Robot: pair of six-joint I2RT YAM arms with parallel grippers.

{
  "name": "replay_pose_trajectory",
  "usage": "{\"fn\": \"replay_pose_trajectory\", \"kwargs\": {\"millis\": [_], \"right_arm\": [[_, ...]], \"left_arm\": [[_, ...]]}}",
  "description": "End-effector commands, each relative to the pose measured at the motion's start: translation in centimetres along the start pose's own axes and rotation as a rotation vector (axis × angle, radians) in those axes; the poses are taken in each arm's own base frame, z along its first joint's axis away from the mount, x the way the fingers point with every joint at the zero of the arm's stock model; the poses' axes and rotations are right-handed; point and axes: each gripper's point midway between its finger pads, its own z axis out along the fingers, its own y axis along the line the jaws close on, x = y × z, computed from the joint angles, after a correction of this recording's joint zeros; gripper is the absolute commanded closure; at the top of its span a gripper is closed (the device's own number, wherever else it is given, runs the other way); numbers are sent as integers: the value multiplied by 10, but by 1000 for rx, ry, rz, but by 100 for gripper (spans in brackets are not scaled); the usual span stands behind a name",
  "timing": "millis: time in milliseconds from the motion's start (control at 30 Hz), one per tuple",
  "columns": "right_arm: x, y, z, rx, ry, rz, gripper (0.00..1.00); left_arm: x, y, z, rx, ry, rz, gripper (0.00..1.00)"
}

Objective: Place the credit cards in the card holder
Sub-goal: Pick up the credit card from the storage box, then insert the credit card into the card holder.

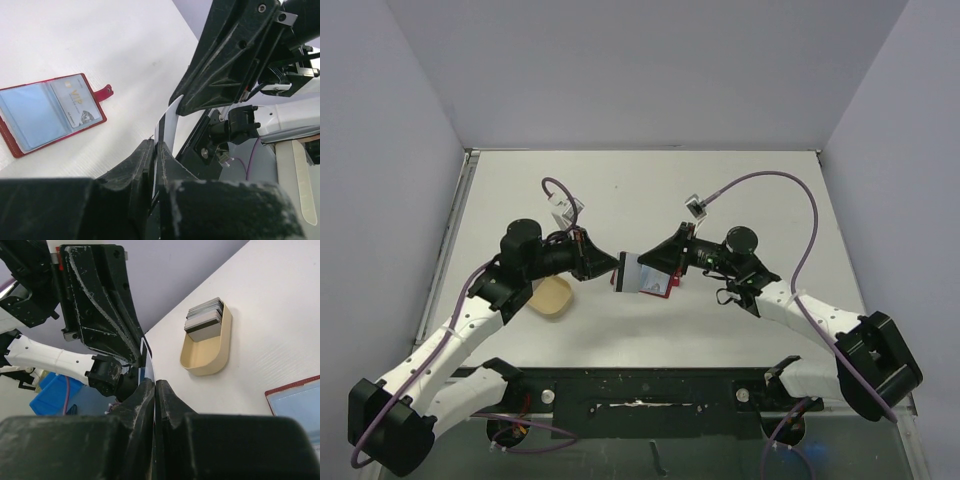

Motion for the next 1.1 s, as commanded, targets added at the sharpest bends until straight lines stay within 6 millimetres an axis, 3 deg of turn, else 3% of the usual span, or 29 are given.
{"fn": "replay_pose_trajectory", "kwargs": {"millis": [0,167,300,400,633,1067], "right_arm": [[-18,17,-2,-52,-72,-82,100],[-18,3,-3,3,-68,-64,100],[-18,-34,-6,199,-56,0,100],[-17,-67,-15,355,-45,56,100],[-21,-110,-27,508,-75,146,100],[-14,-168,-22,620,-77,242,100]], "left_arm": [[-21,-9,-4,11,-84,58,88],[-19,11,-4,-89,-84,81,59],[-16,40,-4,-223,-75,96,51],[-14,57,-2,-287,-60,110,50],[-11,102,11,-456,-28,89,55],[17,169,52,-576,58,-17,67]]}}
